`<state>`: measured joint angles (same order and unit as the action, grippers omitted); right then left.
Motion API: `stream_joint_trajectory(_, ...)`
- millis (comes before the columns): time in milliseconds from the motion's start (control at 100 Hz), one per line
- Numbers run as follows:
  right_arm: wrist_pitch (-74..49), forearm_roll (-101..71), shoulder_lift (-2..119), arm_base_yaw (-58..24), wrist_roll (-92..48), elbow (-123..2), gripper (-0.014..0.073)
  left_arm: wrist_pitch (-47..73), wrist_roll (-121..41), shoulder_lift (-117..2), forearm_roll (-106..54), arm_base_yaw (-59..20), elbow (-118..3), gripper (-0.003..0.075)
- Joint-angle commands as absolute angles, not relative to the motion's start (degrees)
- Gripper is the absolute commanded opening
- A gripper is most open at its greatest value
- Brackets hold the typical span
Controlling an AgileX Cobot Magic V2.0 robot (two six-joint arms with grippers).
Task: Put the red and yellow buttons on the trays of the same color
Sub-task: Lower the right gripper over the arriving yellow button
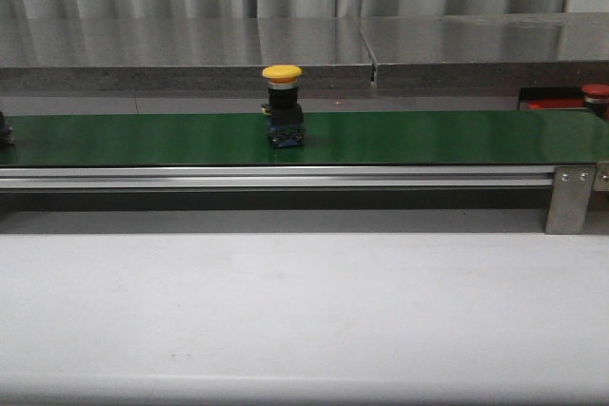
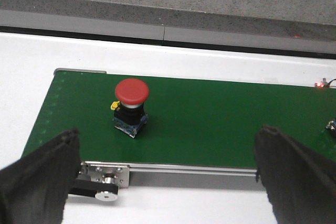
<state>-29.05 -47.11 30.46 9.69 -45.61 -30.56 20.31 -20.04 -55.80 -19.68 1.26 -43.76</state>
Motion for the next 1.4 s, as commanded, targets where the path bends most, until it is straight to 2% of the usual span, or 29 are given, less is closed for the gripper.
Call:
stream_joint_trajectory(0,-25.8,-48.3,30.4,9.7,-46.2,-32.0,-0.0118,16.5,-20.1,-49.8,-21.4,0.9,-41.7,0.0617)
stream_joint_trajectory(70,-26.0,-48.3,30.4,9.7,-46.2,-32.0,-0.0118,17.4,-20.1,-46.2,-21.4,0.9,-39.3,0.0596)
stream_joint_trajectory(160,-26.6,-48.7,30.4,9.7,-46.2,-32.0,-0.0118,18.1,-20.1,-41.8,-21.4,0.9,-37.1,0.0509)
stream_joint_trajectory(280,-26.6,-48.8,30.4,9.7,-46.2,-32.0,-0.0118,18.0,-20.1,-37.8,-21.4,0.9,-35.2,0.0309)
stream_joint_trajectory(400,-26.9,-48.8,30.4,9.7,-46.2,-32.0,-0.0118,18.0,-20.1,-36.5,-21.4,0.9,-34.4,0.0054)
stream_joint_trajectory(450,-27.2,-48.8,30.4,9.7,-46.2,-32.0,-0.0118,17.6,-20.1,-36.5,-21.4,0.9,-34.1,-0.0018)
stream_joint_trajectory(580,-28.6,-48.8,30.4,9.7,-46.2,-32.0,-0.0102,17.6,-20.1,-36.5,-21.4,0.9,-34.1,-0.0019)
stream_joint_trajectory(650,-31.0,-48.8,30.4,9.7,-46.2,-32.0,-0.0029,17.6,-20.1,-36.5,-21.4,0.9,-34.1,-0.0019)
stream_joint_trajectory(680,-32.0,-48.8,30.4,9.7,-46.2,-32.0,0.002,17.6,-20.1,-36.5,-21.4,0.9,-34.1,-0.0019)
stream_joint_trajectory(750,-33.9,-48.8,30.4,9.7,-46.2,-32.0,0.0197,17.6,-20.1,-36.5,-21.4,0.9,-34.1,-0.0019)
stream_joint_trajectory(870,-34.5,-49.7,30.4,9.7,-46.2,-32.0,0.0579,17.6,-20.1,-36.5,-21.4,0.9,-34.1,-0.0019)
stream_joint_trajectory(900,-34.2,-50.3,30.4,9.7,-46.2,-32.0,0.0621,17.6,-20.1,-36.5,-21.4,0.9,-34.1,-0.0019)
stream_joint_trajectory(970,-33.4,-52.0,30.4,9.7,-46.2,-32.0,0.059,17.6,-20.1,-36.5,-21.4,0.9,-34.1,-0.0019)
stream_joint_trajectory(1140,-34.2,-52.7,34.2,9.7,-46.2,-34.7,0.0587,17.6,-20.1,-36.5,-21.4,0.9,-34.1,-0.0019)
stream_joint_trajectory(1390,-37.2,-52.7,50.3,8.2,-47.9,-43.1,0.0587,17.6,-20.1,-36.5,-21.4,0.9,-34.1,-0.0019)
